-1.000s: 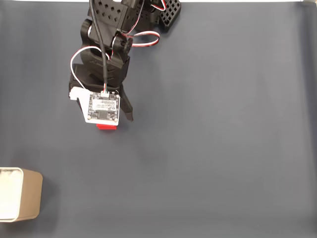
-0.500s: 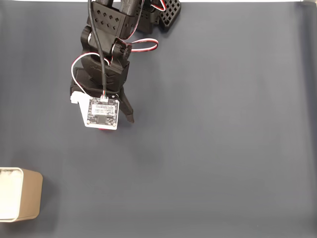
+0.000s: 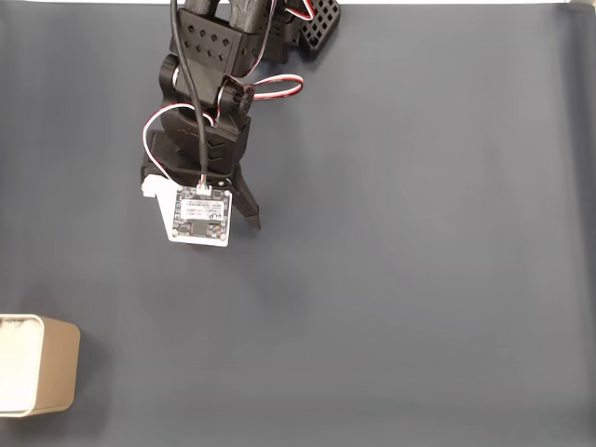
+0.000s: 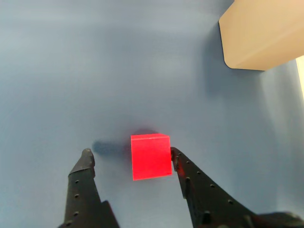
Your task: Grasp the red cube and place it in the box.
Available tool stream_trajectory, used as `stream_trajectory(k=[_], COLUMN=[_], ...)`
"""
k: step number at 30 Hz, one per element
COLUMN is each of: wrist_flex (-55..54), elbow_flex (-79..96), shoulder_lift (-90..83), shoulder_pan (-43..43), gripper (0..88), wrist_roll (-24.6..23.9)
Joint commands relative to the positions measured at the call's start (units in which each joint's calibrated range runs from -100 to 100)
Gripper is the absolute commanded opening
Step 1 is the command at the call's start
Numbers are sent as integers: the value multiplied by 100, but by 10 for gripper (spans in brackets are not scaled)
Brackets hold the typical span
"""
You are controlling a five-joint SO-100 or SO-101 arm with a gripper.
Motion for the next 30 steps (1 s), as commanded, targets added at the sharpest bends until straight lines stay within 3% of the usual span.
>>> stream_trajectory(k=[1,30], wrist_flex=[-33,-8], elbow_flex=[-34,-16], shoulder_lift=[-27,8], shoulder_pan=[-79,-114], gripper=[369,369], wrist_roll=[-44,-34])
